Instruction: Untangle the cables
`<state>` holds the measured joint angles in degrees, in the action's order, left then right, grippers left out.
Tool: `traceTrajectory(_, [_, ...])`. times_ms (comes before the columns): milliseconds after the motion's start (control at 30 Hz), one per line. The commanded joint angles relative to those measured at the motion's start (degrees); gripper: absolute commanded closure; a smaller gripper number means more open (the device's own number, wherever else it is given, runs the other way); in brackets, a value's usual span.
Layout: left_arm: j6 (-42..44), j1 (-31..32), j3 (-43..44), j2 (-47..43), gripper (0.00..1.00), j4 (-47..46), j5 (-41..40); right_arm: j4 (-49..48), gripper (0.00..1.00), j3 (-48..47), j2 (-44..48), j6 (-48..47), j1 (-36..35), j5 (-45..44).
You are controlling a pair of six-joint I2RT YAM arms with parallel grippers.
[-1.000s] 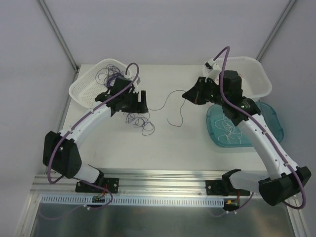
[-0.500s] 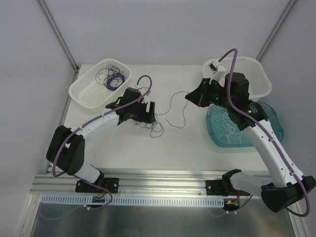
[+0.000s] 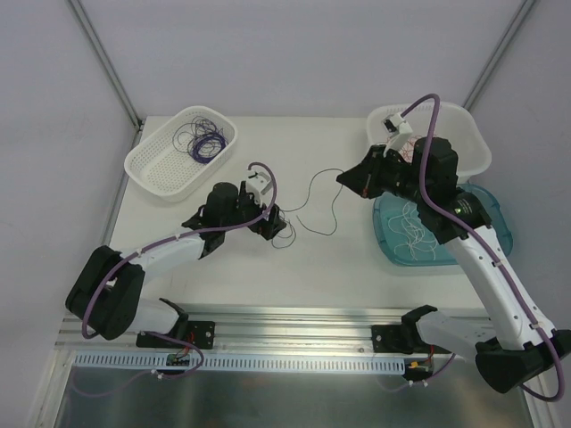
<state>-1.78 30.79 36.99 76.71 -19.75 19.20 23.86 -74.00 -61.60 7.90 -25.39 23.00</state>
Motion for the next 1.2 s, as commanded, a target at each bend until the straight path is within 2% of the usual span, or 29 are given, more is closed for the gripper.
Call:
traceTrajectory(0, [2.9,1.0,0.9,2.3,0.11,-15.4,3.6,-2.8,0.99,1.0,1.8,0.9,-0.2,2.1])
traceTrajectory(133, [1.9,1.5,3.3,7.0,0.12,-19.6,3.7,-3.7,0.99,1.7,2.5,2.0,-0.2,2.9])
traceTrajectory(233, [-0.8,1.8,4.0,9.2,0.21,-22.8,3.1,-4.1,0.99,2.3,3.1,2.6,-0.2,3.0])
traceTrajectory(333, [-2.2,1.8,4.0,8.4,0.51,-24.3,3.4,-3.9,0.99,3.8,3.6,2.1,-0.3,1.9])
traceTrajectory(367, [-2.3,1.8,4.1,7.7,0.68,-24.3,3.6,-3.8,0.99,4.4,3.7,2.0,-0.3,1.3])
traceTrajectory(500, [-3.2,1.8,4.2,5.5,1.00,-24.0,3.8,-5.1,0.99,8.0,3.8,2.6,-0.3,0.2])
traceTrajectory(700, [-7.3,1.8,7.4,0.1,1.00,-15.6,2.7,-4.1,0.97,11.8,1.4,3.0,0.7,-4.5])
traceTrajectory(800, [-11.6,1.8,13.3,-1.4,1.00,-2.9,-1.1,-0.5,0.71,11.9,-1.3,4.6,1.5,-11.0])
traceTrajectory(833, [-12.8,1.9,16.8,-1.4,1.00,0.7,-2.0,0.0,0.51,11.9,-2.0,4.4,1.4,-11.9])
traceTrajectory(900, [-17.1,1.9,20.4,-1.3,1.00,9.4,-3.2,0.1,0.40,12.7,-2.7,4.3,1.0,-13.3])
traceTrajectory(1000, [-21.0,1.8,24.9,-1.8,1.00,14.5,-3.9,-3.5,0.36,15.0,-3.3,3.8,0.2,-11.9])
traceTrajectory(1167, [-23.3,1.9,26.4,-4.4,1.00,17.4,-4.4,-10.6,0.38,17.4,-5.8,4.1,-0.4,-7.1])
